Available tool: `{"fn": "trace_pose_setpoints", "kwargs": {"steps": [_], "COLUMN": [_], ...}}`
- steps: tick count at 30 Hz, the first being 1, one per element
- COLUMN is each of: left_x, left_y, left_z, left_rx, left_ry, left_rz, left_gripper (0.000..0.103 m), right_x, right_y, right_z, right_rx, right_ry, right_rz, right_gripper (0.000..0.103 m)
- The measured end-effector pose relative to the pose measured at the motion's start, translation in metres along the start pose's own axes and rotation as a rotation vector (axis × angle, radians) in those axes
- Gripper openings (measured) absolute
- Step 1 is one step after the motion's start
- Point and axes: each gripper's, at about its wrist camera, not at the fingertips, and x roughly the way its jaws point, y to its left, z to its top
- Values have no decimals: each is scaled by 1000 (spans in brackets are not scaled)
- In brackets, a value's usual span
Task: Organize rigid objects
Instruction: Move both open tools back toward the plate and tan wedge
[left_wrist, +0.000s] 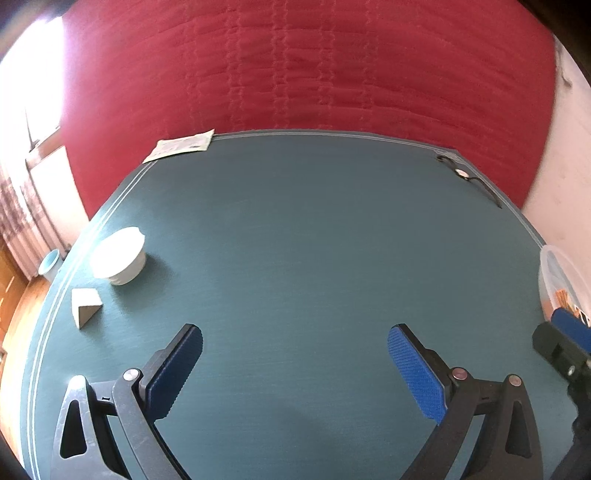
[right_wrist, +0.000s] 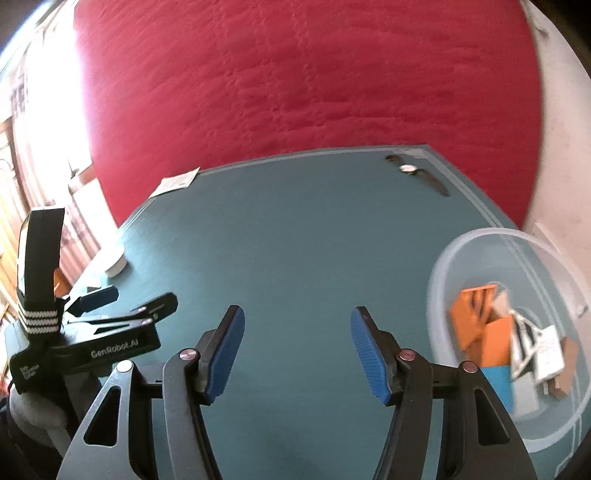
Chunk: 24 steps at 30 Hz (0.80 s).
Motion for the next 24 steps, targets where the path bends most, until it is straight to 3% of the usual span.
{"fn": "trace_pose_setpoints", "kwargs": {"steps": [6,8,15,24], "left_x": [1,0,-2,-7], "left_y": [20,27,52,97], "left_z": [-3,-4,-9,-13], "left_rx": [-32,-43,-82,-142], "left_ry": [9,11,17,5], "left_rz": [25,32,63,163], "left_gripper": [102,102,102,102], "right_x": [17,22,32,41], "right_y": [15,18,29,47], "right_z": [-5,-6,-9,-14], "right_rx": [-7,0,-6,-41], "right_ry": [55,77,106,133], "right_rz": [43,60,84,114], "right_gripper": [63,68,69,69]}}
